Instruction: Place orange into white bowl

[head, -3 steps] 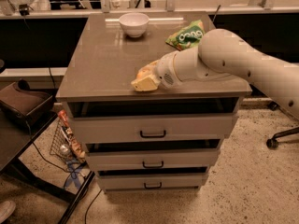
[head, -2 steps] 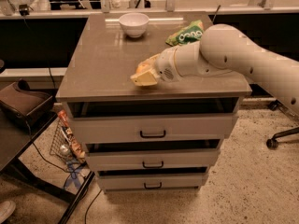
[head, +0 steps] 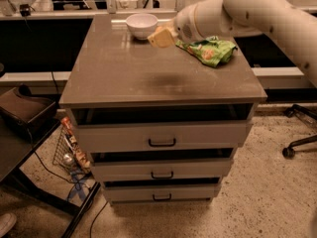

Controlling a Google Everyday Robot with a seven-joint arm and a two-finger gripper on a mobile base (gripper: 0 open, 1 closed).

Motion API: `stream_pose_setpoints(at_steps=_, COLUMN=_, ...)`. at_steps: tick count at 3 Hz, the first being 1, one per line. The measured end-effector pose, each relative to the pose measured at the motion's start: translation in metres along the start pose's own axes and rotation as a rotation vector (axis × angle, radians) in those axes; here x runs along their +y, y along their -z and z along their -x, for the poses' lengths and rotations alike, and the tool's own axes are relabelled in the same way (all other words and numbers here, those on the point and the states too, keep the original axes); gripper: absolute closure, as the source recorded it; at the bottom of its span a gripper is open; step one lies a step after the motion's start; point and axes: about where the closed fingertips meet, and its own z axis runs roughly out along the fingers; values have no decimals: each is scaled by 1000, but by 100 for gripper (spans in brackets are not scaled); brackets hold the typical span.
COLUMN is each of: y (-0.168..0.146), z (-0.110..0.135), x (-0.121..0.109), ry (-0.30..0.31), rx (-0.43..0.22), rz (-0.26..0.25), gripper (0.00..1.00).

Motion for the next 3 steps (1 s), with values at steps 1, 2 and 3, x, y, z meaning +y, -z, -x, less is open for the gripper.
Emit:
stream_pose_setpoints(at_steps=1, y=-20, z=21, x=-63, ry=-126, rx=9, rz=-82, gripper=100)
stream_pose_setpoints(at_steps=2, y=-23, z=53, x=-119, ry=-171, rx=-45, rz=-193, gripper=100)
stream_pose_setpoints(at_steps=3, y=0, z=87, x=-135, ry=-148, rx=-105, rz=-237, gripper=100)
